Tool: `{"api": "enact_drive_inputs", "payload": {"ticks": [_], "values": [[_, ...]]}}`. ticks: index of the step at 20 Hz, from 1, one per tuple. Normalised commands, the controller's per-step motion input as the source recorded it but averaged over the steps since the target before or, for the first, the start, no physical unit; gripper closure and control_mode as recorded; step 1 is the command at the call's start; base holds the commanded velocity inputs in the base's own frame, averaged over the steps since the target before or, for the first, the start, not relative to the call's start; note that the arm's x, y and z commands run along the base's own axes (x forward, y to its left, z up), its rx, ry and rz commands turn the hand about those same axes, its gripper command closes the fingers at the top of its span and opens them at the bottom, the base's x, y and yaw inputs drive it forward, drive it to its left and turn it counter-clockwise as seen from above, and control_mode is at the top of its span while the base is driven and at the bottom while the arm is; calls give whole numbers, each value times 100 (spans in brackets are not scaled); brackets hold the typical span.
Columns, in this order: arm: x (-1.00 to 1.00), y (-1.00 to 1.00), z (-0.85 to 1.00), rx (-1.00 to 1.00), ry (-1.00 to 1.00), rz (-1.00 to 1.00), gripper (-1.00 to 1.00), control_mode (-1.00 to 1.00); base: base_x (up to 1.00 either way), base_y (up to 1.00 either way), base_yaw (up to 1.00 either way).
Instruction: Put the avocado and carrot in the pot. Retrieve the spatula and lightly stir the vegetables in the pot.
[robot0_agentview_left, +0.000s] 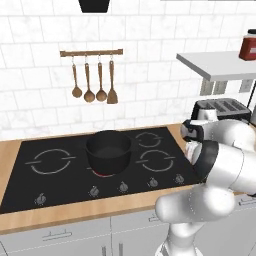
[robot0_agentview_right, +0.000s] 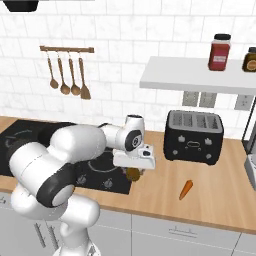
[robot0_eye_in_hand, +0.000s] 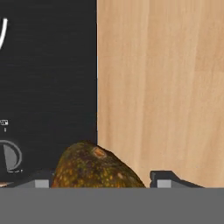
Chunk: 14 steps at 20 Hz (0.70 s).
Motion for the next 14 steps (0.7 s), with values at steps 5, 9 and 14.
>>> {"api": "enact_drive_inputs", "payload": {"ticks": [5,9,14], "values": [[0,55,48,5,-4,0,100,-100,0,0,0],[0,59,41,3,-5,0,100,-100,0,0,0],[0,59,42,2,-5,0,100,-100,0,0,0]]}}
